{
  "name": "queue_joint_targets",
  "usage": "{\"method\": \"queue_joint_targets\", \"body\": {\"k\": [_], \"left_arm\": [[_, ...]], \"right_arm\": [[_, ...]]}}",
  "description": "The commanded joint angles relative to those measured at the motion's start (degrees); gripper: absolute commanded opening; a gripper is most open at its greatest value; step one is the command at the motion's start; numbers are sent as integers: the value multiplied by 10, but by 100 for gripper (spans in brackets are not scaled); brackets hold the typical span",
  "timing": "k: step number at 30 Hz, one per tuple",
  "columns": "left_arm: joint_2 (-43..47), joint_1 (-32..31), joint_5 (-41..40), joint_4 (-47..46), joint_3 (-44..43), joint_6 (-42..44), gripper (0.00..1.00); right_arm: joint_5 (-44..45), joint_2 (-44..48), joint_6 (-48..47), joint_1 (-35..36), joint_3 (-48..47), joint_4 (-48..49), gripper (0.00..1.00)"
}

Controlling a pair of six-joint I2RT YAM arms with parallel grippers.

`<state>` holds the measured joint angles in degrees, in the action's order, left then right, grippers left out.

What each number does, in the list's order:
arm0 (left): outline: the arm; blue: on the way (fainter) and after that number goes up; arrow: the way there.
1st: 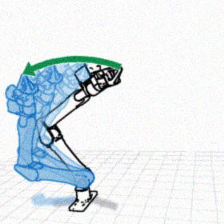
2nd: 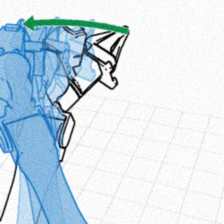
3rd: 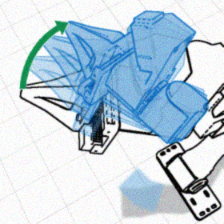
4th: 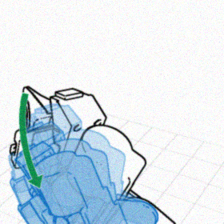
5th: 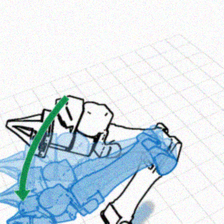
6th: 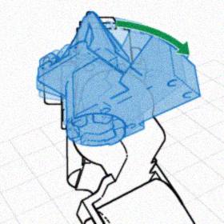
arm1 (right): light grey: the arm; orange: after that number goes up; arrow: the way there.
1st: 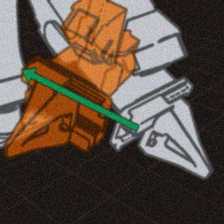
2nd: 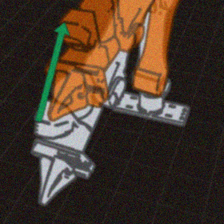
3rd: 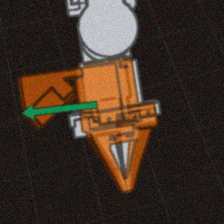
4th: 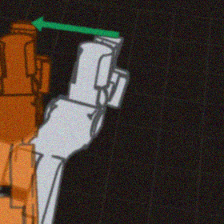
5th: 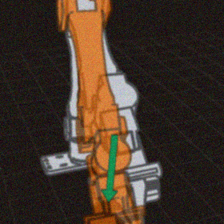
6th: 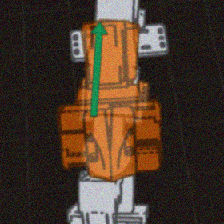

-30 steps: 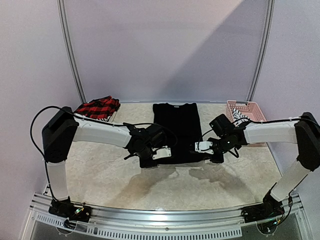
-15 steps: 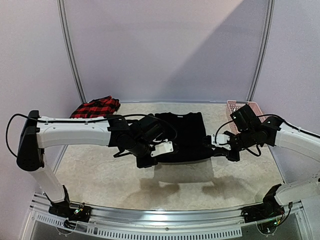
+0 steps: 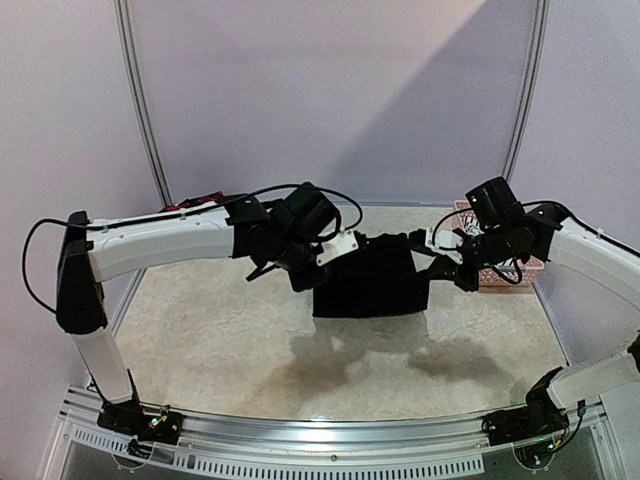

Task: Fold and stack the mixed laundry pile
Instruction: Fold the rectangle-folded T-shirt at the center of the board.

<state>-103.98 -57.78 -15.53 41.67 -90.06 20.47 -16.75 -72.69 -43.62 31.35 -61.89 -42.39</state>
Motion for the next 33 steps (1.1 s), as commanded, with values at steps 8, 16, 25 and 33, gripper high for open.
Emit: {"method": "queue_joint_targets", "body": {"k": [8,16,25,33], "left_arm": [[-186,104,-19,-6,-229,9,0],[-342,162,-22,-13,-406,2,0],[-455,203,-29,-66,-525,-35,49],[-312,208,-57,-110,-348,-157,63]], "right_arm": [[-22,-206,40,-110,-124,143,0],[-10,-430,72,-149,-315,171,0],[54,-576,120,-151,-461,187,39],[-10,-497,200,-154,-394,170,50]]}}
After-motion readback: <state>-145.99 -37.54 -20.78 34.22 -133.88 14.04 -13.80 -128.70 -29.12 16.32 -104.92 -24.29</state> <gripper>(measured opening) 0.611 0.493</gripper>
